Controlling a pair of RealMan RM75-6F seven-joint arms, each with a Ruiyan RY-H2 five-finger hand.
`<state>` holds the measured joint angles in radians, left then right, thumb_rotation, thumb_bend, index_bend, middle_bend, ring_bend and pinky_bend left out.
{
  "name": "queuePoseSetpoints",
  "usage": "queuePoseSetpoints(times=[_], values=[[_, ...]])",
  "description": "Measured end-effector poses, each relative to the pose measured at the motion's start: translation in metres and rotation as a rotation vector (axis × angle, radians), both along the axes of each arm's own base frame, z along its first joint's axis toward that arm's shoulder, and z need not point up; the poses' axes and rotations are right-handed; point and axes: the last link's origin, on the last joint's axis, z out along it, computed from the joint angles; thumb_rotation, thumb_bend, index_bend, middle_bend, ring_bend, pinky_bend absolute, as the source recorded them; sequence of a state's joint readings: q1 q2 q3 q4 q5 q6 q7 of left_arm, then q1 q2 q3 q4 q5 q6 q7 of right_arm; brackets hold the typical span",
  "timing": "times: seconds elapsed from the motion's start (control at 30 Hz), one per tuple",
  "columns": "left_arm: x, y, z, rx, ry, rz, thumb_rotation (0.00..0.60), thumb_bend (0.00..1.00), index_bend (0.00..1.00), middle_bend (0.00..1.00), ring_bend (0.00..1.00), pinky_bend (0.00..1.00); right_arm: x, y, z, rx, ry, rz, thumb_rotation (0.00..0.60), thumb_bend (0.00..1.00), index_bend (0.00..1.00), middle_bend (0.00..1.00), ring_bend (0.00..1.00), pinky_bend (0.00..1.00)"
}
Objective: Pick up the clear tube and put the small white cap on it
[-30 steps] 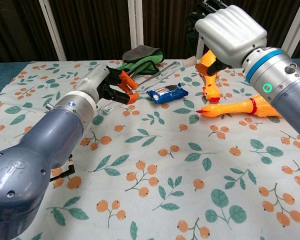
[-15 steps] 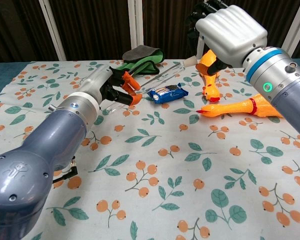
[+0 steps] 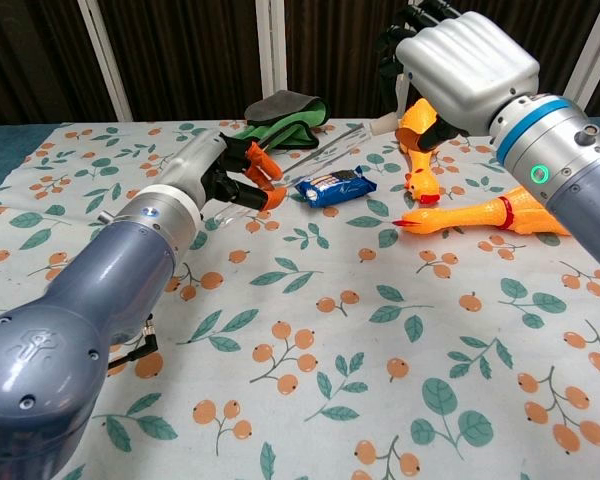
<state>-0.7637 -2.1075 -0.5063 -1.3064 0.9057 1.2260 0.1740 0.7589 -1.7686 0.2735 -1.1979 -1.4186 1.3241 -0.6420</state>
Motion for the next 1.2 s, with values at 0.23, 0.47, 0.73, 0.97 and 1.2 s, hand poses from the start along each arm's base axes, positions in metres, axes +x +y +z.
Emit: queuePoseSetpoints(times=[0.23, 0.47, 0.73, 0.97, 1.2], values=[[-0.0003, 0.0005, 0.0011, 0.003, -0.003, 0.002, 0.600, 0.72, 0.60, 0.50, 0.05, 0.00, 0.0011, 0.0010, 0.0002, 0.004, -0.002, 0.001, 0.600, 0.43, 0.62, 0.20, 0.03, 0.04], [0.0009, 0.0007, 0.0006, 0.002, -0.005, 0.000, 0.600, 0.72, 0.60, 0.50, 0.05, 0.00, 0.0037, 0.0024, 0.0001, 0.006, -0.007, 0.005, 0.600, 0.43, 0.62, 0.20, 0.03, 0.04], [0.0051, 0.0015, -0.0005, 0.000, -0.010, -0.009, 0.600, 0.72, 0.60, 0.50, 0.07, 0.00, 0.0063, 0.0056, -0.0045, 0.023, -0.009, 0.009, 0.600, 0.43, 0.62, 0.19, 0.03, 0.04], [0.0069, 0.0027, -0.0010, 0.001, -0.010, -0.014, 0.600, 0.72, 0.60, 0.51, 0.07, 0.00, 0.0075, 0.0066, -0.0060, 0.025, -0.009, 0.011, 0.600, 0.43, 0.62, 0.20, 0.03, 0.04], [0.0084, 0.0023, -0.0025, -0.003, -0.013, -0.020, 0.600, 0.72, 0.60, 0.51, 0.07, 0.00, 0.0090, 0.0075, -0.0067, 0.026, -0.007, 0.015, 0.600, 0.43, 0.62, 0.20, 0.03, 0.04]])
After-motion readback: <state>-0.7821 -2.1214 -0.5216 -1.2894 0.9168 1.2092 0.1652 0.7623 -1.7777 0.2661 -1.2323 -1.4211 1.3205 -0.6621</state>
